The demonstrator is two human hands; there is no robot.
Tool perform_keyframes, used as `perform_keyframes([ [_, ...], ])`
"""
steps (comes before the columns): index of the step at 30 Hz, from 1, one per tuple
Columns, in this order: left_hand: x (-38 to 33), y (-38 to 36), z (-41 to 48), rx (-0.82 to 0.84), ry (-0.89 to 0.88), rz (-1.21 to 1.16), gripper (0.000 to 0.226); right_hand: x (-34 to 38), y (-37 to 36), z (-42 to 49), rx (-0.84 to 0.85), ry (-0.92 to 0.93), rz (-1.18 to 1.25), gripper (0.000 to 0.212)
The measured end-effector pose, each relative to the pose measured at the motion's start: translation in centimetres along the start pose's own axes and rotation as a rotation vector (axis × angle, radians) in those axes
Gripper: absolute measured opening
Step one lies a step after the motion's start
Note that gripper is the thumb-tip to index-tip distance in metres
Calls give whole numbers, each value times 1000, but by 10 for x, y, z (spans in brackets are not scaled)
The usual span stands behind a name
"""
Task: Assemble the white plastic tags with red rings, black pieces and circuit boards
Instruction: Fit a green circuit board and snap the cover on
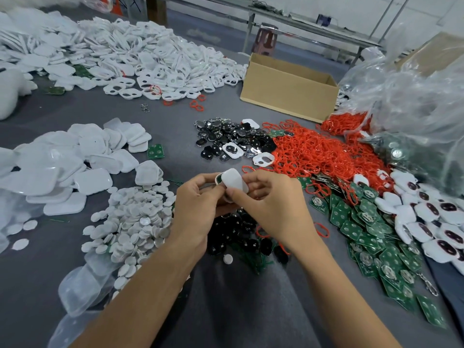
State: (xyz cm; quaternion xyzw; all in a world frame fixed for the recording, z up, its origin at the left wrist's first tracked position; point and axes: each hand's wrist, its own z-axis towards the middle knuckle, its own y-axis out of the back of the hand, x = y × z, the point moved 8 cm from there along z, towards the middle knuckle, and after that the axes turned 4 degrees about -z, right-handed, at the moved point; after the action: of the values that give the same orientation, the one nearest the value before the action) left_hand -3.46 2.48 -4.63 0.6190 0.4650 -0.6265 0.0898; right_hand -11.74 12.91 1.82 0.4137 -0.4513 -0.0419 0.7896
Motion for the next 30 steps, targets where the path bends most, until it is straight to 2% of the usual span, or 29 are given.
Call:
perform_keyframes([
  [12,8,-2,0,4,63,4,16,-4,-4,0,109,-58,-6,7],
  [15,9,-6,0,23,86,-2,15,-5,0,0,81,-63,-50,12],
  [22,9,-11,-3,63,127,-66,27,-2,-4,-2,75,-30,-175,27],
  [30,7,-5,-4,7,15,24,7,1,-5,-4,72,13,-226,23],
])
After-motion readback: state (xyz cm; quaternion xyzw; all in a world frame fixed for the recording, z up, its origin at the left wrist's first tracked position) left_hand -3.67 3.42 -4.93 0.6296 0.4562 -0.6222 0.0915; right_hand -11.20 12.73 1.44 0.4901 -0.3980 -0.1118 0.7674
